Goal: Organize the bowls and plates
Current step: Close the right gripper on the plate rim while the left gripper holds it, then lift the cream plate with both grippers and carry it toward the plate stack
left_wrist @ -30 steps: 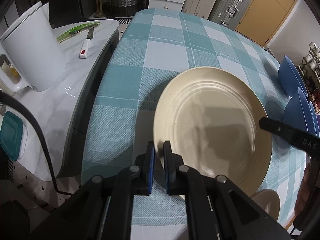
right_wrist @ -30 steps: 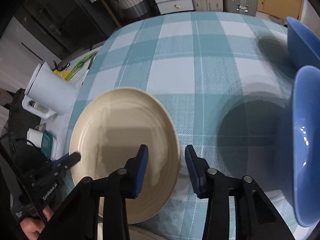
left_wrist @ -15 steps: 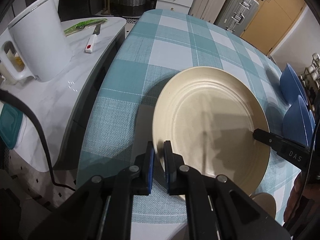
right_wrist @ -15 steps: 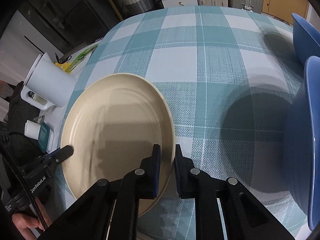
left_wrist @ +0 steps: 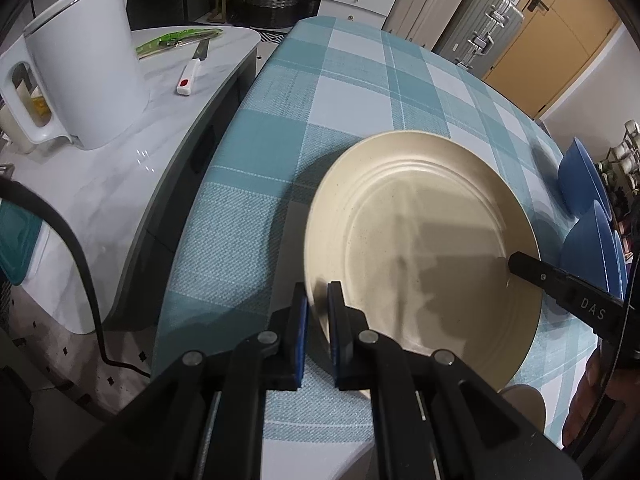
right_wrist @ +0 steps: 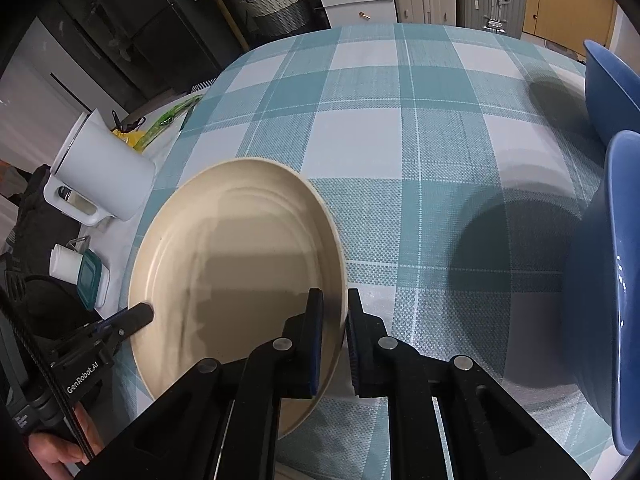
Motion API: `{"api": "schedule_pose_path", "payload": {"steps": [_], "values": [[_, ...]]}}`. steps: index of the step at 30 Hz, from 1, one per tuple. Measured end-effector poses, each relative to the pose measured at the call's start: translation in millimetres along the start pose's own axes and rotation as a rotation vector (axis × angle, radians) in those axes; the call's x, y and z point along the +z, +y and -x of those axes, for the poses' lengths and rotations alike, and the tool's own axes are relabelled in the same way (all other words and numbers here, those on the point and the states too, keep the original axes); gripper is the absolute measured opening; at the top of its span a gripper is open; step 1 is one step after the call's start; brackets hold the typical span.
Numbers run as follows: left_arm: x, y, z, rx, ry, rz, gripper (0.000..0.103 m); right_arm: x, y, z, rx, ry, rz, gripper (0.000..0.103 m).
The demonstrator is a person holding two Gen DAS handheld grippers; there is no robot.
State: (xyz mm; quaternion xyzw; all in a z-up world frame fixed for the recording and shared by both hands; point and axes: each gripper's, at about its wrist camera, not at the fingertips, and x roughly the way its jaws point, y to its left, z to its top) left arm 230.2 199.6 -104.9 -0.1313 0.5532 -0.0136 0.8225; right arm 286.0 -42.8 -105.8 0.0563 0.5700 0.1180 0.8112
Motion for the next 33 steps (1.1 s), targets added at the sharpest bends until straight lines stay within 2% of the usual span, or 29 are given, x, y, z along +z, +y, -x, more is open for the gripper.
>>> {"api": "schedule_pose_path", "payload": {"steps": [33], "values": [[2.1, 21.2, 18.0, -0.075, -0.025, 0.044, 0.007, 0.9, 26.3, 32.6, -0.024, -0.039, 0.001, 0.009]]}}
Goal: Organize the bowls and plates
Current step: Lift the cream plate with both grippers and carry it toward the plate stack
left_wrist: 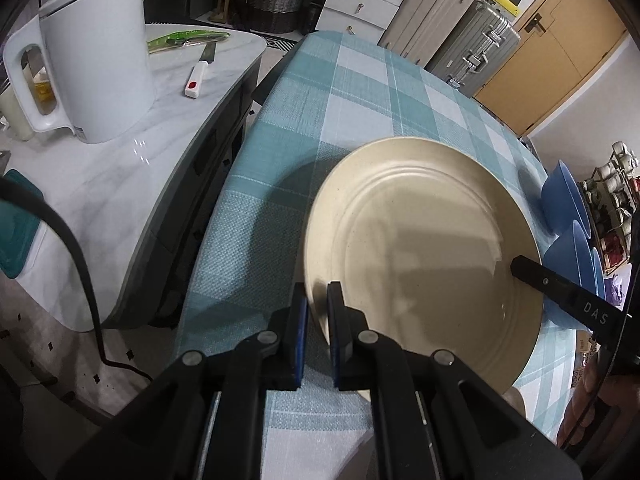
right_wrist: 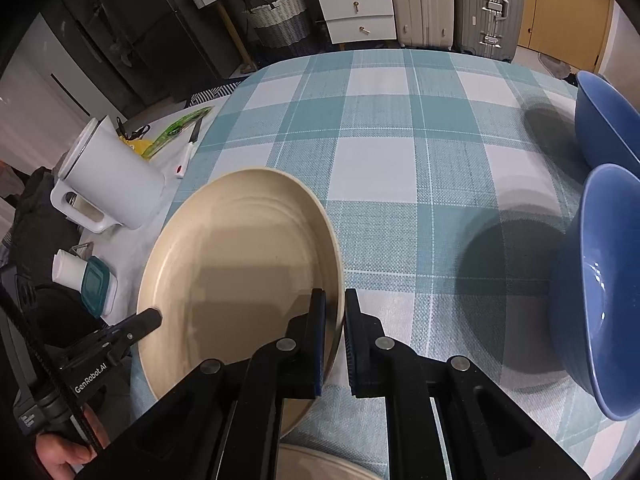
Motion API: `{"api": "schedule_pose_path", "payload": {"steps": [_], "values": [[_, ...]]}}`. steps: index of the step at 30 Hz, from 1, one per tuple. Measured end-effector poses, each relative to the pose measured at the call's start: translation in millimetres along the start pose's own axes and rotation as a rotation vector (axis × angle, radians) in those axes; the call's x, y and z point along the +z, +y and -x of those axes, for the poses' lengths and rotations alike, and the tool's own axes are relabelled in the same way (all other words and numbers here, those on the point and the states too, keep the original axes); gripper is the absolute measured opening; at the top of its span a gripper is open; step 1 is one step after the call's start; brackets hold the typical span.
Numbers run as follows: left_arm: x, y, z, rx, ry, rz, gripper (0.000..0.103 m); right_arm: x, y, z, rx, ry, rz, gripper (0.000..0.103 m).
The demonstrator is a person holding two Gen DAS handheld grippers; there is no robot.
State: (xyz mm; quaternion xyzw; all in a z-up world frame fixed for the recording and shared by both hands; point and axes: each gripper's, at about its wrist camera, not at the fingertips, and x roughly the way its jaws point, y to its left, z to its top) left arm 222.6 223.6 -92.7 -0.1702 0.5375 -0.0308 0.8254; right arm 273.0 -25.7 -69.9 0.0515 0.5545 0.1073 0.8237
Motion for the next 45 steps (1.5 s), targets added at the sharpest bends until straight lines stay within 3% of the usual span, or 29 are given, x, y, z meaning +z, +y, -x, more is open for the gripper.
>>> {"api": "schedule_pose_path", "payload": {"steps": [24, 45], "values": [[-21.4, -18.3, 31.9, 0.000, -0.023, -0.007, 0.007, -15.9, -1.1, 47.5, 0.008, -0.045, 0.009, 0.008], [-94.2, -36.3, 52.5, 0.043, -0.027, -0.046, 0.009, -98.4, -15.3, 80.8, 0.019, -0.060, 0.012, 0.008]]}}
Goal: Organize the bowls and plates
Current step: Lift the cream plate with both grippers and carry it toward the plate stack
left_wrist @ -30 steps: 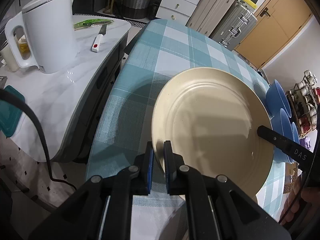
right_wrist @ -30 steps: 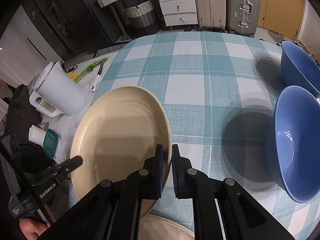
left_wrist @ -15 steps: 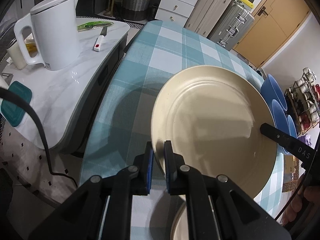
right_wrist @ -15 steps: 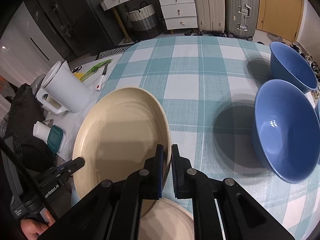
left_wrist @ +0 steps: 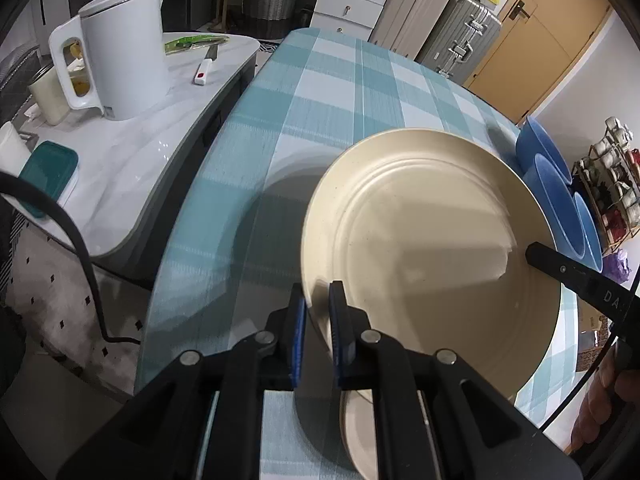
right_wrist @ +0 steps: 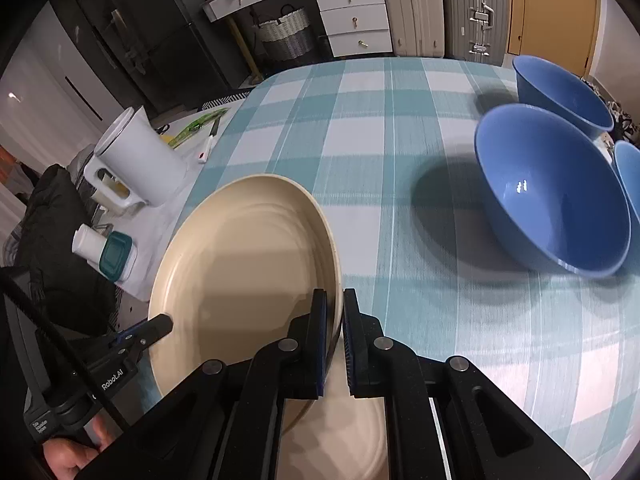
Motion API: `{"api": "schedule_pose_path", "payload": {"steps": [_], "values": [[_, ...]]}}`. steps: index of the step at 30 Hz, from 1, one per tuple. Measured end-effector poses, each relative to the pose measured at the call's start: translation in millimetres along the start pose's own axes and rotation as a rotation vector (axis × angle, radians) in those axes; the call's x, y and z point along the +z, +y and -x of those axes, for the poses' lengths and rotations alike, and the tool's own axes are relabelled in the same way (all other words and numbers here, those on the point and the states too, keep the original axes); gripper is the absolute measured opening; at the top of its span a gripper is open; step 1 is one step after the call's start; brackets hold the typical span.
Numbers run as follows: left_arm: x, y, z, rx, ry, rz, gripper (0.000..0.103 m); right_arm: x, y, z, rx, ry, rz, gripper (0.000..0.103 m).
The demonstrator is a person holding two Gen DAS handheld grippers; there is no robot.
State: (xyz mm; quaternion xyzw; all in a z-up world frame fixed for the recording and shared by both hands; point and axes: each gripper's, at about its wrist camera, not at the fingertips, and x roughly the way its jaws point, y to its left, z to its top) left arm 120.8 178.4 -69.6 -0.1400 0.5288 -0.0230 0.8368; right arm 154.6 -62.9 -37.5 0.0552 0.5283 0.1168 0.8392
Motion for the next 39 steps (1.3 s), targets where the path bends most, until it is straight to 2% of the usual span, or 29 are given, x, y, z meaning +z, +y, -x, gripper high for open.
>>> {"api": "schedule_pose_path", "payload": {"steps": [6, 11, 22, 26, 30, 39], "values": [[-27.1, -9.4, 4.0, 0.013, 0.007, -0.027, 0.010, -26.4, -11.0, 13.5, 0.029, -0.016, -0.013, 0.008], [-52.0, -12.8, 15.4, -0.005, -0.017, -0.019, 0.010, -49.5, -15.7, 26.8, 0.047, -0.068, 0.001, 0.008], [-86.4, -32.0, 21.0, 0.059, -0.017, -0.088, 0.009, -96.9, -39.5, 16.6, 0.053, -0.037, -0.031, 0.008], [-95.6, -43.8, 22.8, 0.120, -0.030, -0.152, 0.010, -102.2, -33.2, 13.8, -0.002, -0.049, 0.032, 0.009], [-99.5, -41.1, 21.8, 0.113, -0.035, -0.145, 0.010, -105.2, -35.2, 14.4, -0.001, -0.047, 0.045, 0.009], [-106.1, -45.9, 23.5, 0.144, -0.054, -0.181, 0.011, -107.3, -21.1, 12.8, -0.114, -0.040, 0.173, 0.012]]}}
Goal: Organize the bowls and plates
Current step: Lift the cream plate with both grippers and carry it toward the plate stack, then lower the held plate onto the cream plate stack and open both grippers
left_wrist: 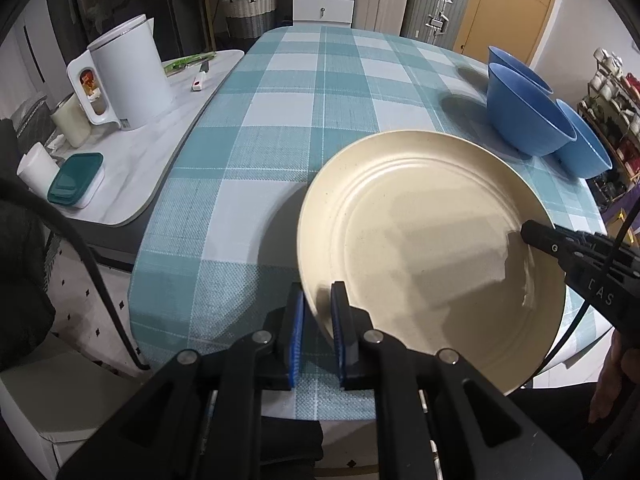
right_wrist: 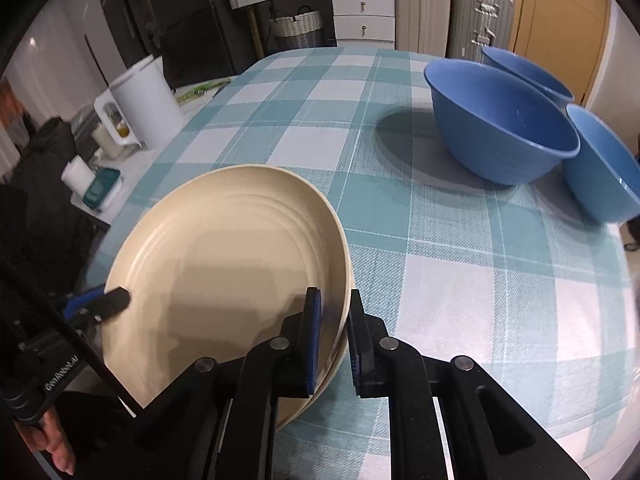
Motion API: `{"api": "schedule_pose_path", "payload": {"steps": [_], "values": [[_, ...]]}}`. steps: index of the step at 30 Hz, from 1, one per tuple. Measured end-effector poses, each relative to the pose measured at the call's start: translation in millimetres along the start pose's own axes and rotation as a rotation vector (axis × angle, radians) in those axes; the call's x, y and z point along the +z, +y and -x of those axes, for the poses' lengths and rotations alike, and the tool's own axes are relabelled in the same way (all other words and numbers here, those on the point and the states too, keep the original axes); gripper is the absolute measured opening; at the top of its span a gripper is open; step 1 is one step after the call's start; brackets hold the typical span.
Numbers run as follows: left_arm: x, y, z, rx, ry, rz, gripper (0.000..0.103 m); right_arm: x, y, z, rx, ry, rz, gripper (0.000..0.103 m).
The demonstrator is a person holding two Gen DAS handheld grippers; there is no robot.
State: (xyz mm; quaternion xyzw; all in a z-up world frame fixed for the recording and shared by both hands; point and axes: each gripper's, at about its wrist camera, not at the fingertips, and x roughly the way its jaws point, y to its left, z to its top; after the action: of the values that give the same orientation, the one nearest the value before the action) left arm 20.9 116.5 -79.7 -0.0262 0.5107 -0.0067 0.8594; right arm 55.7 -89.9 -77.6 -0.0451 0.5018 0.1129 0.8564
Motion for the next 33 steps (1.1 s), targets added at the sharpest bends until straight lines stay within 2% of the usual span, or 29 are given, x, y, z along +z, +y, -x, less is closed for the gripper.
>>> {"api": "schedule_pose_path", "payload": {"steps": [5, 10, 16, 21, 33], "values": [[-0.8, -3.1, -0.9, 0.012, -0.012, -0.017, 0.011, -0.8, 9.1, -4.5, -0.066, 0.019, 0.094, 0.013], [-4.8, -6.3, -3.1, 0.016, -0.024, -0.039, 0.015, -3.8, 10.8, -9.2, -0.092, 0.016, 0.126, 0.014], [-5.2, -3.8, -6.1, -0.009, -0.031, -0.028, 0.019, -5.9, 8.2, -9.3, -0.078, 0.000, 0.127, 0.015], [-8.1, -8.5, -6.2, 0.007, -0.055, -0.048, 0.019, -7.8, 9.4, -9.1, -0.079, -0.014, 0.137, 0.015], [-8.6, -5.8, -6.2, -0.011, -0.058, -0.040, 0.019, -9.2, 10.5, -7.6, -0.078, -0.036, 0.152, 0.015]]}}
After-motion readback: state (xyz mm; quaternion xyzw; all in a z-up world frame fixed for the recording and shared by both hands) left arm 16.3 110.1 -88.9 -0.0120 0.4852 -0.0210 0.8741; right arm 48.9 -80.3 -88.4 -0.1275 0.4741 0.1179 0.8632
